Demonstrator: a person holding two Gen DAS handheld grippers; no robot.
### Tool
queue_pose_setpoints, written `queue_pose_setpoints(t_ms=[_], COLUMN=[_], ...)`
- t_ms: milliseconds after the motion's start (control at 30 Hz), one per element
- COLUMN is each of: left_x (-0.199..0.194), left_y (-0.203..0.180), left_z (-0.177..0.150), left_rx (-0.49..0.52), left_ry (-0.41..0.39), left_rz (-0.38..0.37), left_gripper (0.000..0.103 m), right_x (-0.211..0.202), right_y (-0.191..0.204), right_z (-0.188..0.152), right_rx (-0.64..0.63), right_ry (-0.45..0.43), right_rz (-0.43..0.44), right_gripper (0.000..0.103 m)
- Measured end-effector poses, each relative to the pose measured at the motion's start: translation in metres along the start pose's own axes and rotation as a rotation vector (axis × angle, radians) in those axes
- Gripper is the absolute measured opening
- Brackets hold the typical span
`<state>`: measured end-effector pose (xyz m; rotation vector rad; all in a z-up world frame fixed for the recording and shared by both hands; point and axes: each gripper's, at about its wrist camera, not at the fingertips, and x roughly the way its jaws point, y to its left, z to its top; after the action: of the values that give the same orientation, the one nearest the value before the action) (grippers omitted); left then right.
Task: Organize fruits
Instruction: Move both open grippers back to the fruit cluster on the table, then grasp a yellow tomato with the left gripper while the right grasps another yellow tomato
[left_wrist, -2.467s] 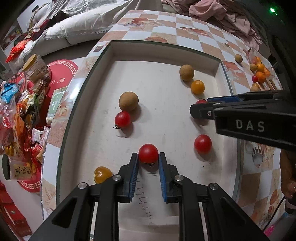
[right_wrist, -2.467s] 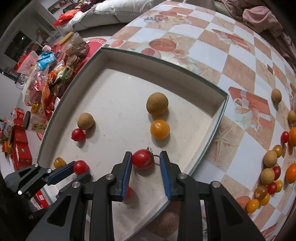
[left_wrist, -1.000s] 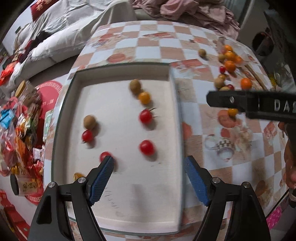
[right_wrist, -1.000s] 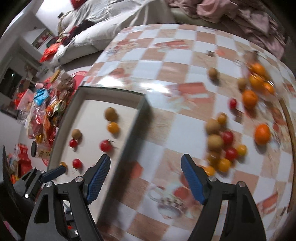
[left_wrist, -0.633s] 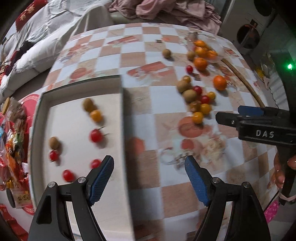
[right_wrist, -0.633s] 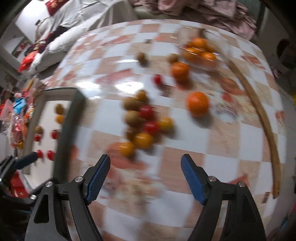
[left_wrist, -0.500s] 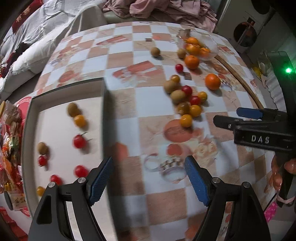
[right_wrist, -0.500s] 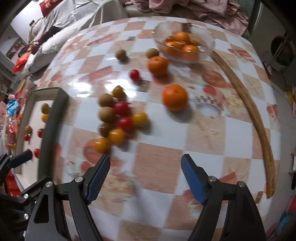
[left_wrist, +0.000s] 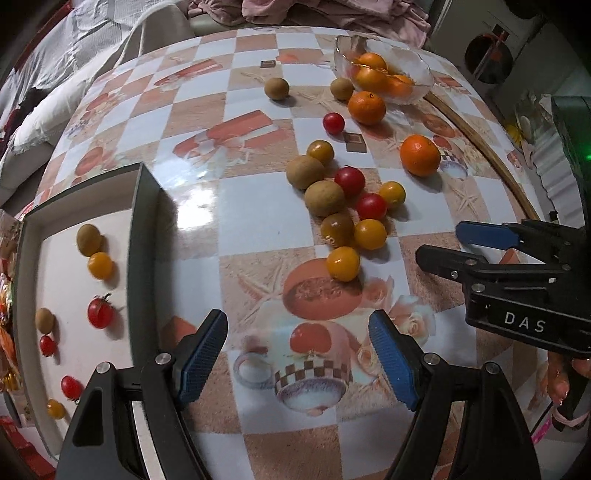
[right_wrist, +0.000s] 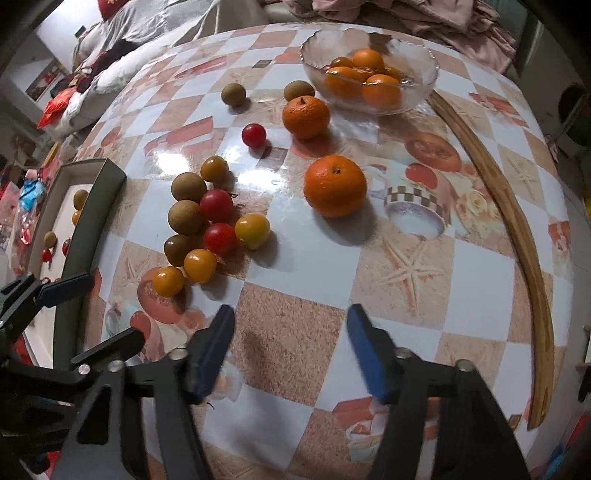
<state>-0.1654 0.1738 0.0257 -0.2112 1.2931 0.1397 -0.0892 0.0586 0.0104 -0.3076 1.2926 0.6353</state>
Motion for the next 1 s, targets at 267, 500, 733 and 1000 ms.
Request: queue_pose_setpoints(t_ms=[267, 500, 733, 1000], left_x=[0.012, 0.022, 0.028, 0.026], left_y=[-0.011, -0.013, -0.012, -0.012], left_z=[0.009, 0.019, 0.028, 0.031], left_rx=[0.033, 0.015, -0.008, -0.026], left_ry=[-0.014, -0.02, -0.014, -0.017], left_rz=[0.016, 0.019, 0.027, 0.043], left_gripper=[0.08, 0.08, 0.072, 0.039], right_x=[0.005, 0.011, 0.015, 0.015], right_y=[0.007, 0.014, 0.02, 0.018], right_z=[0.012, 0.026, 0.037, 0.038], right_rx=[-0.072, -0.115, -0.14, -0.115], right_ry=[-0.026, -0.061, -0.075, -0.055], right_rz=[0.031, 0.04, 0.044, 0.055], right_gripper=[0.049, 0.047, 0.036, 0.023])
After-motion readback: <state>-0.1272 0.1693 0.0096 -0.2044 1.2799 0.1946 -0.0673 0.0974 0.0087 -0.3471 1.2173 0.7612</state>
